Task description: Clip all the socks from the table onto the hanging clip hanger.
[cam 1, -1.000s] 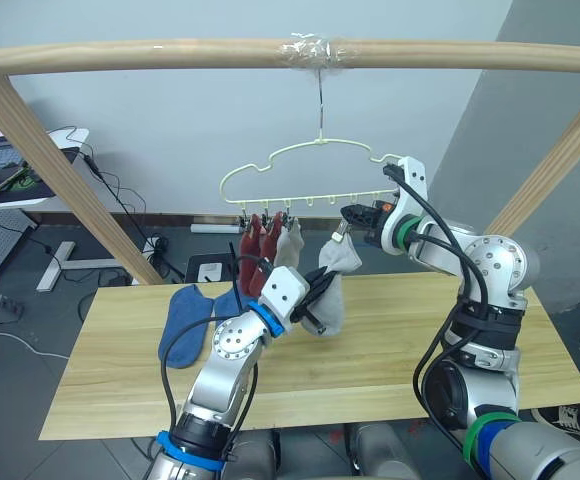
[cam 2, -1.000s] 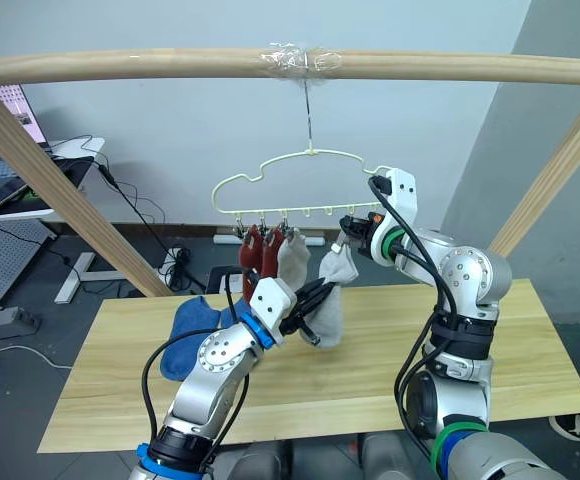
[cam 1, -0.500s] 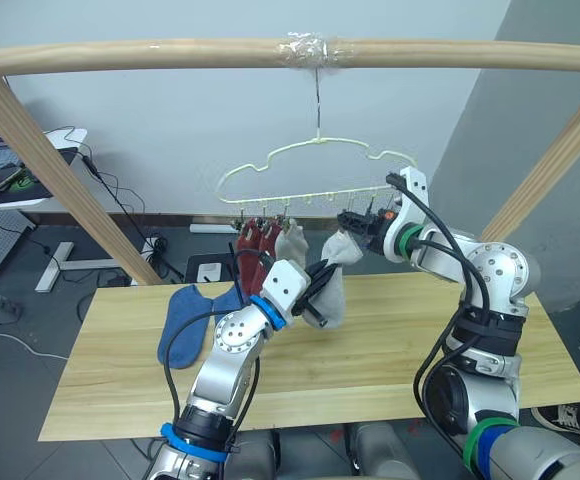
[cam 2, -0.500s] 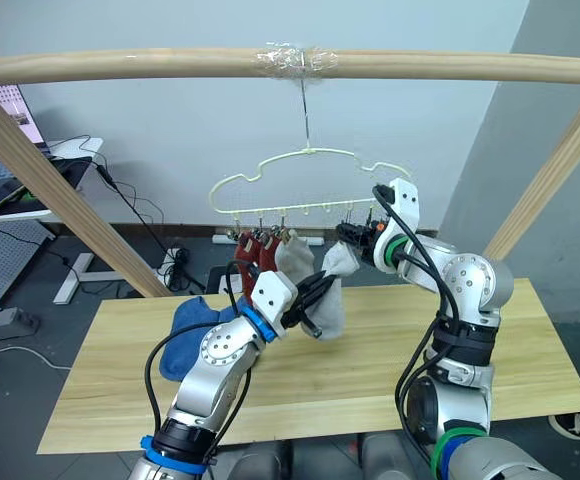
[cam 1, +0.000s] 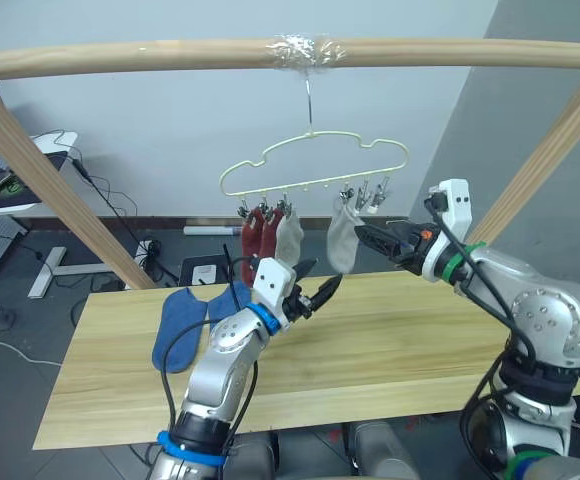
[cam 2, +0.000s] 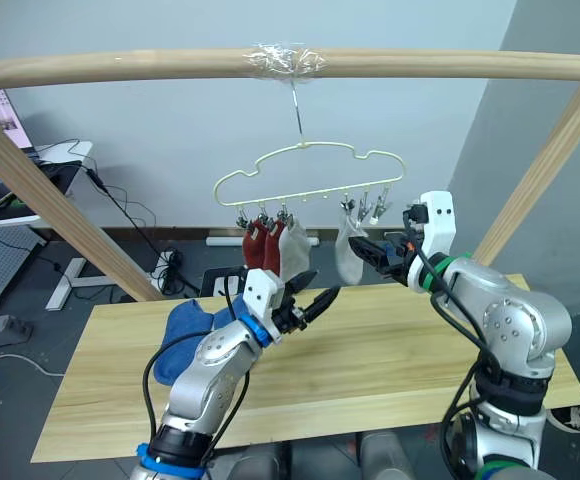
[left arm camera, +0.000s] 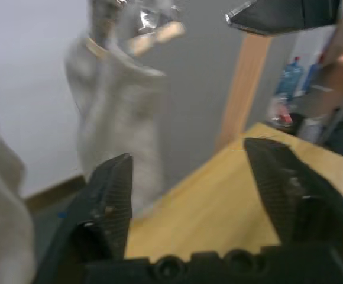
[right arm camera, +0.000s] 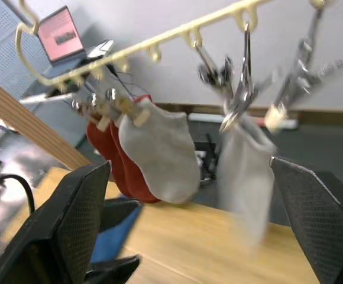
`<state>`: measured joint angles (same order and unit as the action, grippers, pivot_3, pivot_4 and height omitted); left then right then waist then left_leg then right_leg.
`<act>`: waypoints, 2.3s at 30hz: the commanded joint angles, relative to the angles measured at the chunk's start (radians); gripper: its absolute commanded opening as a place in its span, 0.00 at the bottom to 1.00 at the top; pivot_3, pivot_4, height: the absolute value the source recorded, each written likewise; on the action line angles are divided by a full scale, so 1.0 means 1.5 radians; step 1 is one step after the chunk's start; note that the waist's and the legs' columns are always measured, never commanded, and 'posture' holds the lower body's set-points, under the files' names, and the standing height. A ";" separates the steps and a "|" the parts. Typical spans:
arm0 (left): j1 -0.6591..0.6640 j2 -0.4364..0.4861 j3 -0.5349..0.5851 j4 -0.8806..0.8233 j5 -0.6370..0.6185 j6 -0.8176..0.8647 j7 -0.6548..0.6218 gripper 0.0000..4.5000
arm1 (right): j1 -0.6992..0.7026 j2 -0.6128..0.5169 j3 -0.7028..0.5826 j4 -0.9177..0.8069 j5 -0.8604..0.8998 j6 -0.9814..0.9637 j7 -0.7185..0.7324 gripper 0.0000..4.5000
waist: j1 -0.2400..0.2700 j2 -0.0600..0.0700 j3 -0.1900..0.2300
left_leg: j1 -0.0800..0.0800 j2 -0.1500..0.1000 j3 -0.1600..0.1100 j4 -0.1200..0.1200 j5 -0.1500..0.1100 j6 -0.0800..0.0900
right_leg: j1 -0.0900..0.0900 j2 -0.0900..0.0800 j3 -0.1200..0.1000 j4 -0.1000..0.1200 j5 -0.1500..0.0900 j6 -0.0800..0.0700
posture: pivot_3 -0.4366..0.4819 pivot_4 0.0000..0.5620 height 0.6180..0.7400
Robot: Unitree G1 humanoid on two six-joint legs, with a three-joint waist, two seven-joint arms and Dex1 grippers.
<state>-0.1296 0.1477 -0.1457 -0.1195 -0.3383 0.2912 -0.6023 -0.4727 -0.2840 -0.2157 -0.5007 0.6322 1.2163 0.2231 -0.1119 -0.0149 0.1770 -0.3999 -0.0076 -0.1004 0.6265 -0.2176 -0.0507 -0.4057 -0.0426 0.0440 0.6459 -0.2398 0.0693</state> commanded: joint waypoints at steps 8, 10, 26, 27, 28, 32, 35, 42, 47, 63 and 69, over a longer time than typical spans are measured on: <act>0.019 0.161 0.103 -0.199 -0.150 0.142 -0.065 1.00 | 0.068 0.035 0.161 0.061 -0.224 -0.361 -0.038 0.81 | 0.000 0.000 0.003 | 0.001 0.003 -0.001 0.000 0.000 0.000 | -0.001 0.004 0.000 0.001 -0.001 -0.006 | 0.37 0.28 1.00; 0.020 0.175 0.112 -0.220 -0.158 0.150 -0.060 1.00 | 0.066 0.050 0.172 0.087 -0.246 -0.397 -0.045 0.81 | 0.002 0.000 0.003 | 0.000 0.003 0.000 0.000 0.000 0.000 | -0.001 0.003 0.001 0.000 -0.001 -0.005 | 0.40 0.28 1.00; 0.054 0.171 0.132 -0.286 -0.177 0.143 -0.009 1.00 | -0.025 0.116 0.154 0.290 -0.325 -0.558 -0.085 0.52 | 0.022 0.000 0.004 | 0.000 0.003 -0.001 -0.001 0.000 0.000 | -0.001 0.003 0.000 0.000 0.000 -0.006 | 0.46 0.27 1.00; 0.053 0.171 0.133 -0.286 -0.178 0.142 -0.008 1.00 | -0.031 0.118 0.153 0.301 -0.327 -0.564 -0.085 0.52 | 0.022 0.000 0.004 | 0.000 0.003 0.000 -0.001 0.000 0.000 | -0.001 0.003 0.000 0.000 0.000 -0.006 | 0.46 0.27 1.00; 0.051 0.171 0.133 -0.285 -0.177 0.142 -0.007 1.00 | -0.039 0.121 0.151 0.314 -0.329 -0.571 -0.085 0.52 | 0.022 0.000 0.004 | 0.000 0.003 0.000 -0.001 0.000 0.000 | -0.001 0.003 0.000 0.000 0.000 -0.005 | 0.46 0.27 1.00; 0.051 0.172 0.131 -0.287 -0.178 0.140 -0.005 1.00 | -0.066 0.134 0.145 0.360 -0.336 -0.593 -0.091 0.52 | 0.022 0.000 0.004 | 0.000 0.003 -0.001 -0.001 0.000 0.000 | -0.001 0.003 0.000 0.000 0.001 -0.005 | 0.47 0.27 1.00; 0.051 0.174 0.131 -0.288 -0.179 0.139 -0.004 1.00 | -0.082 0.140 0.141 0.388 -0.340 -0.606 -0.100 0.52 | 0.023 0.000 0.004 | 0.000 0.003 -0.001 -0.001 0.000 0.000 | -0.001 0.003 0.000 0.000 0.001 -0.005 | 0.47 0.27 1.00; 0.054 0.178 0.127 -0.285 -0.172 0.134 -0.005 1.00 | -0.101 0.145 0.132 0.429 -0.348 -0.624 -0.114 0.52 | 0.027 0.000 0.004 | 0.000 0.003 -0.001 -0.001 0.000 0.000 | -0.001 0.003 0.000 0.000 0.001 -0.005 | 0.48 0.26 1.00; 0.051 0.177 0.124 -0.284 -0.171 0.134 -0.004 1.00 | -0.114 0.150 0.126 0.450 -0.354 -0.634 -0.122 0.52 | 0.032 0.000 0.004 | 0.000 0.003 -0.001 -0.001 0.000 0.000 | -0.001 0.003 0.000 0.000 0.001 -0.005 | 0.48 0.25 1.00; 0.054 0.174 0.114 -0.284 -0.167 0.126 -0.004 1.00 | -0.045 0.121 0.132 0.361 -0.351 -0.620 -0.068 0.52 | 0.038 0.000 0.003 | 0.000 0.003 0.000 -0.001 0.000 0.000 | -0.001 0.003 0.000 0.000 0.001 -0.005 | 0.47 0.24 1.00; 0.050 0.177 0.113 -0.279 -0.169 0.124 -0.006 1.00 | -0.036 0.114 0.138 0.356 -0.355 -0.622 -0.051 0.52 | 0.038 0.000 0.003 | 0.001 0.003 0.000 -0.001 0.000 0.000 | -0.001 0.003 0.000 0.000 0.001 -0.005 | 0.47 0.25 1.00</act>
<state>-0.0471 0.4083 0.0261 -0.5058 -0.5884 0.4951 -0.6035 -0.5248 -0.1086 -0.0100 0.0803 0.1004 0.2962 0.1358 -0.0551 -0.0147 0.1822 -0.3990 -0.0035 -0.1010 0.6251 -0.2175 -0.0511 -0.4070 -0.0378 0.0445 0.6464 -0.2379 0.0616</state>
